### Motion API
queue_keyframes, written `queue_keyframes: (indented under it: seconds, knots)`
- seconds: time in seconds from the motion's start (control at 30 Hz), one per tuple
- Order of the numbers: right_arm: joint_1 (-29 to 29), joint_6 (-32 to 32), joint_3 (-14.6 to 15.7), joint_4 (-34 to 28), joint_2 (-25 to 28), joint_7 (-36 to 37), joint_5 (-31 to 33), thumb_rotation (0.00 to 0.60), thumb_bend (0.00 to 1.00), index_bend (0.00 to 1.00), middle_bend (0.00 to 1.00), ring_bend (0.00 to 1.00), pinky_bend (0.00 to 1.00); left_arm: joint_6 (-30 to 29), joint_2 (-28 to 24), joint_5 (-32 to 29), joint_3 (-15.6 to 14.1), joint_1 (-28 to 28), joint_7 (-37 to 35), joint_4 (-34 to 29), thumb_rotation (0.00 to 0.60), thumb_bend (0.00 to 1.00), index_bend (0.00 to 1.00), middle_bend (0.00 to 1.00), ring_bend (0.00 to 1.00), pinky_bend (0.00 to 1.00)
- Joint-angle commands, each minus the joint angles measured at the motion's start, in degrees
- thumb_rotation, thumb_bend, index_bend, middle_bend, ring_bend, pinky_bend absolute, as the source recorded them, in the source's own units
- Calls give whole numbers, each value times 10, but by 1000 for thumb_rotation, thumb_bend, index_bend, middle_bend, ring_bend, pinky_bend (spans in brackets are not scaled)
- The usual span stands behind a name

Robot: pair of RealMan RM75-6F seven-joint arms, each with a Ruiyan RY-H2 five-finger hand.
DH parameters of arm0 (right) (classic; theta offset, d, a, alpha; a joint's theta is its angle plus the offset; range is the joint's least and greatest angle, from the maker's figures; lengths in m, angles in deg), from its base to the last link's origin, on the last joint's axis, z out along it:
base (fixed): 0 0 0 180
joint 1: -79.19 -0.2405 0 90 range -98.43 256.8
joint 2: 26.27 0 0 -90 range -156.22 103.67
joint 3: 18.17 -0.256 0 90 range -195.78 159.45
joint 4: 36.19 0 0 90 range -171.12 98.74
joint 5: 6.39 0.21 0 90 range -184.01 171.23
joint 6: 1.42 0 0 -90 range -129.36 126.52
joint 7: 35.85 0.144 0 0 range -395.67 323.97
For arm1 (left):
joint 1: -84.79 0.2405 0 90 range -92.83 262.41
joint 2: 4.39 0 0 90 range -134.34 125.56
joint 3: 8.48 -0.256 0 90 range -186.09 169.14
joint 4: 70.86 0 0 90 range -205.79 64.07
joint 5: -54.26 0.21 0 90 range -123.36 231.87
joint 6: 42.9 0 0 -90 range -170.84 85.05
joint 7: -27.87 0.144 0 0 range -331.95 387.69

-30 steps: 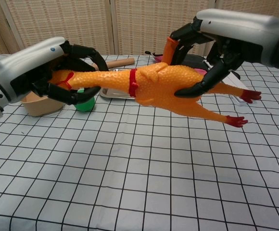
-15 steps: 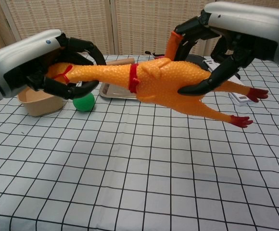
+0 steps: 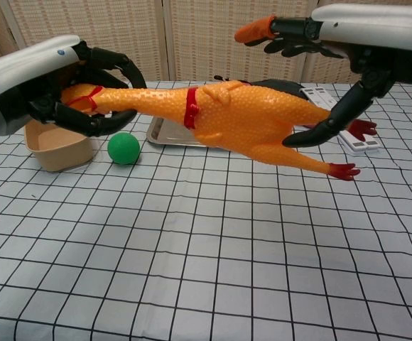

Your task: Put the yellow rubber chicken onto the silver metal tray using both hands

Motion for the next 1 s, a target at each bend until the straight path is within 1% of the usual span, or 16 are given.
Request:
queue_keyframes:
  seconds: [0.03, 0.17, 0.2, 0.23, 0.27, 0.3, 0.33, 0.37, 0.4, 0.43, 0.47, 0.5, 0.57, 0.6, 0.8, 1.0]
  knots:
    - [-2, 6, 0, 0, 0, 2, 8, 600, 117, 0, 0, 0, 0, -1, -3, 3, 0, 0, -2, -4, 600, 834, 745, 654, 510, 647]
    - [-10, 22, 1, 6, -5, 1, 34, 600, 117, 0, 0, 0, 0, -1, -8, 4, 1, 0, -9, -17, 600, 832, 745, 655, 510, 647]
    - [-11, 21, 1, 9, -10, 0, 38, 600, 117, 0, 1, 0, 32, 0, -10, 4, 1, 0, -11, -21, 600, 832, 745, 655, 510, 647]
    - [-10, 17, 0, 11, -17, 1, 41, 600, 117, 12, 22, 14, 88, 1, -11, 4, 1, -1, -13, -25, 600, 832, 745, 655, 510, 647]
    - [-9, 11, -2, 14, -26, 5, 42, 600, 117, 89, 91, 76, 224, 1, -14, 6, 0, -1, -14, -27, 600, 832, 745, 655, 510, 647]
    - [-9, 10, -1, 15, -31, 9, 41, 600, 117, 216, 184, 171, 396, 0, -15, 7, 0, 0, -12, -28, 600, 831, 745, 655, 510, 647]
    - [-9, 9, -2, 17, -34, 14, 37, 600, 117, 359, 276, 276, 534, -1, -15, 9, -1, 0, -10, -28, 600, 831, 745, 655, 510, 647]
    - [-9, 5, -2, 21, -38, 16, 31, 600, 121, 554, 389, 423, 688, -1, -16, 9, -2, 1, -10, -28, 600, 831, 745, 654, 510, 647]
    - [-7, -1, -3, 25, -43, 18, 22, 600, 131, 684, 472, 527, 790, -1, -17, 9, -3, 1, -10, -28, 600, 831, 745, 655, 510, 647]
    - [-6, -8, -3, 29, -49, 21, 14, 600, 144, 756, 526, 588, 853, -1, -17, 8, -3, 1, -10, -28, 600, 831, 745, 655, 510, 647]
    - [-3, -16, -3, 33, -54, 25, 5, 600, 170, 844, 595, 662, 928, -1, -18, 7, -2, 1, -10, -27, 600, 831, 745, 655, 510, 647]
    - [-2, -21, -4, 34, -57, 32, 0, 600, 208, 919, 653, 721, 980, 0, -18, 6, -2, 1, -10, -27, 600, 831, 745, 655, 510, 647]
    - [2, -31, -5, 38, -61, 44, -17, 600, 255, 985, 709, 782, 1000, 0, -18, 4, -1, 1, -11, -27, 600, 830, 745, 655, 510, 647]
    - [2, -34, -5, 40, -60, 48, -24, 600, 272, 997, 724, 801, 1000, 1, -18, 4, 0, 0, -11, -26, 600, 831, 745, 655, 510, 647]
    - [12, -69, -6, 55, -64, 82, -77, 600, 322, 1000, 762, 915, 1000, 3, -17, -4, 4, -1, -10, -24, 600, 829, 745, 655, 510, 647]
    - [15, -72, -2, 57, -59, 85, -87, 600, 327, 1000, 768, 929, 1000, 4, -15, -5, 4, -3, -3, -24, 600, 830, 745, 655, 510, 647]
